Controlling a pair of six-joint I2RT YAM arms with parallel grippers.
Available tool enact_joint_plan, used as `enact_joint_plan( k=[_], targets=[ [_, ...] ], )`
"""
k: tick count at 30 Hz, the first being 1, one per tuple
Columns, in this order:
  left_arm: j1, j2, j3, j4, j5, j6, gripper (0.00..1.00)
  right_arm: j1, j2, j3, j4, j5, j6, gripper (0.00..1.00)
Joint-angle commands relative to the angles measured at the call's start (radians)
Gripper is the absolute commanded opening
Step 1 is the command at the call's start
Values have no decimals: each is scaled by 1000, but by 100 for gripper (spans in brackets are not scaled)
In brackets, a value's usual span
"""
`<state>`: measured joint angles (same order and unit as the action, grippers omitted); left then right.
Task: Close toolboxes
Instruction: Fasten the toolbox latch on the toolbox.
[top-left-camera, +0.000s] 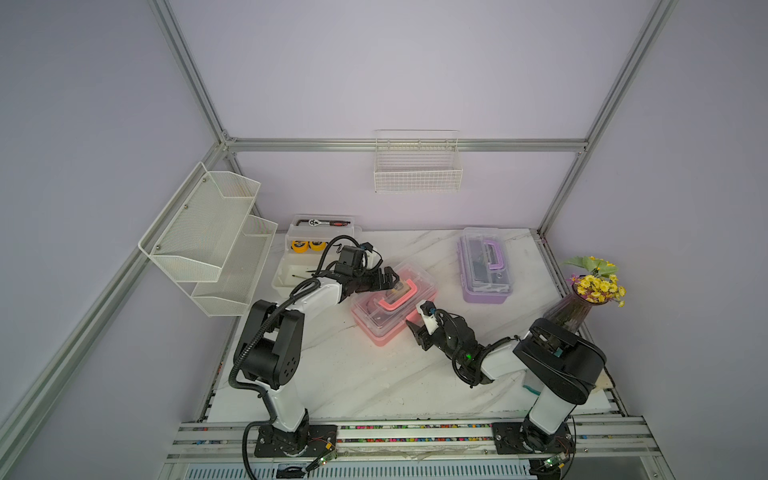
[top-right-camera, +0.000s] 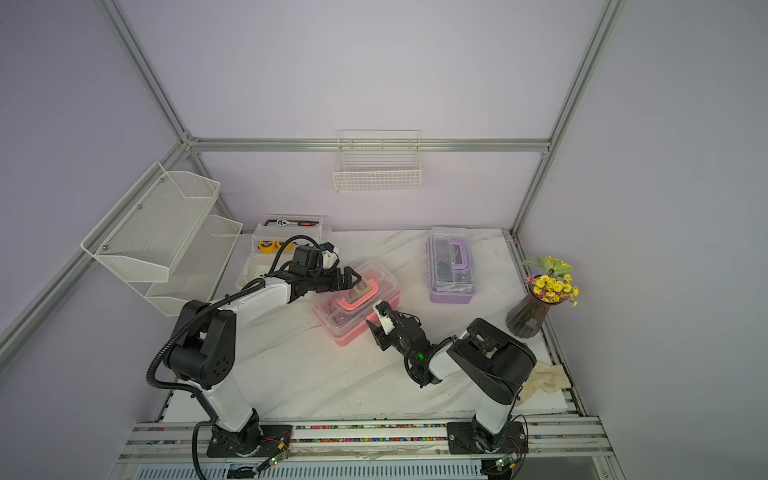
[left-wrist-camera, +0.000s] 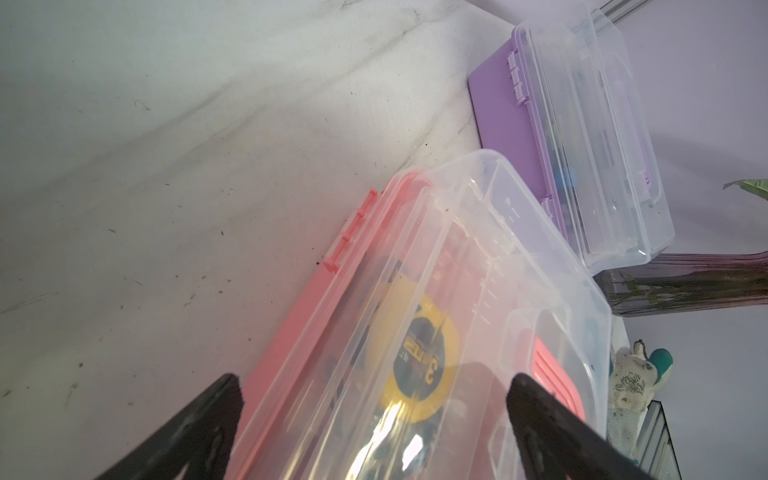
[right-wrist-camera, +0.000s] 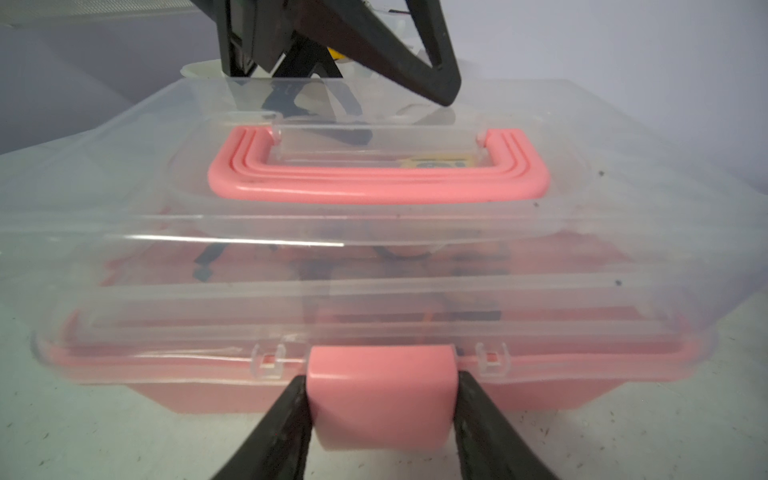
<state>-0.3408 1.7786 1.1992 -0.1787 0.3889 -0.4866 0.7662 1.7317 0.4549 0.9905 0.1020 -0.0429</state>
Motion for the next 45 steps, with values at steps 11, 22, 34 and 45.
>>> enact_joint_plan(
  k=[11, 22, 34, 45],
  targets=[
    [-10, -25, -23, -41, -4, -3, 100, 1, -223, -86, -188, 26, 92, 68],
    [-10, -27, -34, -40, -2, -8, 100, 1, -195, -123, -112, -11, 81, 73],
    [-9, -24, -26, -41, -7, -6, 100, 1, 55, -108, 217, 1, 72, 75],
    [-7, -30, -43, -56, -7, -6, 100, 1, 196, -71, 466, 51, 16, 72]
  ],
)
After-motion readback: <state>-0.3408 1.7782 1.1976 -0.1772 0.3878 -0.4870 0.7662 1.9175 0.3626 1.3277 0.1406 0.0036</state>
